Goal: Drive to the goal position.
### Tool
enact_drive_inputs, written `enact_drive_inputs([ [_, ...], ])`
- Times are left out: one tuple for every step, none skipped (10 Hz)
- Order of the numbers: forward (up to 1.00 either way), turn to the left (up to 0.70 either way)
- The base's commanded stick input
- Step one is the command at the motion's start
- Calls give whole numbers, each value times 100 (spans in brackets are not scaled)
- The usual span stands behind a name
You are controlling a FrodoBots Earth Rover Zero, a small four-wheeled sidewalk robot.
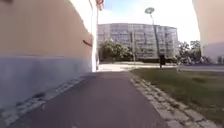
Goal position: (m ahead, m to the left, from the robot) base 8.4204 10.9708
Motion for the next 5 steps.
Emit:
enact_drive_inputs([
  [85, 0],
  [85, 0],
  [85, 0],
  [85, 0],
  [85, 0],
])
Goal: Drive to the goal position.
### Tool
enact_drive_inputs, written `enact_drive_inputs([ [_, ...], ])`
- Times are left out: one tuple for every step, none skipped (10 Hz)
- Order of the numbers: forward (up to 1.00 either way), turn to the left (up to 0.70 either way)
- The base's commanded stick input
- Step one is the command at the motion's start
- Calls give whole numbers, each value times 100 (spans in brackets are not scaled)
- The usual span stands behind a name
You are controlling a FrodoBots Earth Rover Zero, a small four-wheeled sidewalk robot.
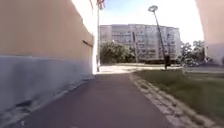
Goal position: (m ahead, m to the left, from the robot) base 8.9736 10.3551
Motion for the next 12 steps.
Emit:
enact_drive_inputs([
  [85, 0],
  [85, 0],
  [85, 0],
  [85, -28],
  [85, -34],
  [85, -34],
  [85, -14],
  [85, 0],
  [85, 0],
  [85, 0],
  [85, 0],
  [85, 0],
])
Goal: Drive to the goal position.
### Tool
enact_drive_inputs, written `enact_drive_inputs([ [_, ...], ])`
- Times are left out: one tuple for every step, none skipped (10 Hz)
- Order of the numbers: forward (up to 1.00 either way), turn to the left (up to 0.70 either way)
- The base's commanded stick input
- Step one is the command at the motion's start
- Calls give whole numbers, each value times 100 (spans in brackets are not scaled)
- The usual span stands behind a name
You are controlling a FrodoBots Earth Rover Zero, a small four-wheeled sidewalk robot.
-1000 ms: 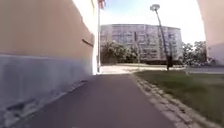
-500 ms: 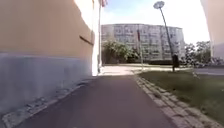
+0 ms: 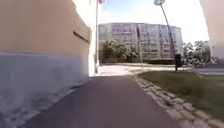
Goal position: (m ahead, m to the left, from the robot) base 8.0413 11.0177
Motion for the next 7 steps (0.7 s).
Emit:
enact_drive_inputs([
  [85, 0],
  [85, 0],
  [85, 0],
  [85, 0],
  [85, 0],
  [85, 0],
  [85, 0],
])
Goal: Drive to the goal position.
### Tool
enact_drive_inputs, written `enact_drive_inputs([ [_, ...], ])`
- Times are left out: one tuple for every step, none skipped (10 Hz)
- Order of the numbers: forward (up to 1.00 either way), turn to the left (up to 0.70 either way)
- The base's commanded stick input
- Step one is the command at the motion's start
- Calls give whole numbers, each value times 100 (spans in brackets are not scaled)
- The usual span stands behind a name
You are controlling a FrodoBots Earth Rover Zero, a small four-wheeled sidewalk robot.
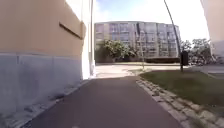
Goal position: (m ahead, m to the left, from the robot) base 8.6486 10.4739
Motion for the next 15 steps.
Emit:
enact_drive_inputs([
  [85, 0],
  [85, 0],
  [85, -20],
  [85, -34],
  [85, -34],
  [85, 0],
  [85, 0],
  [85, 0],
  [85, 0],
  [85, 0],
  [85, 0],
  [85, 0],
  [85, 0],
  [85, 0],
  [85, 0],
])
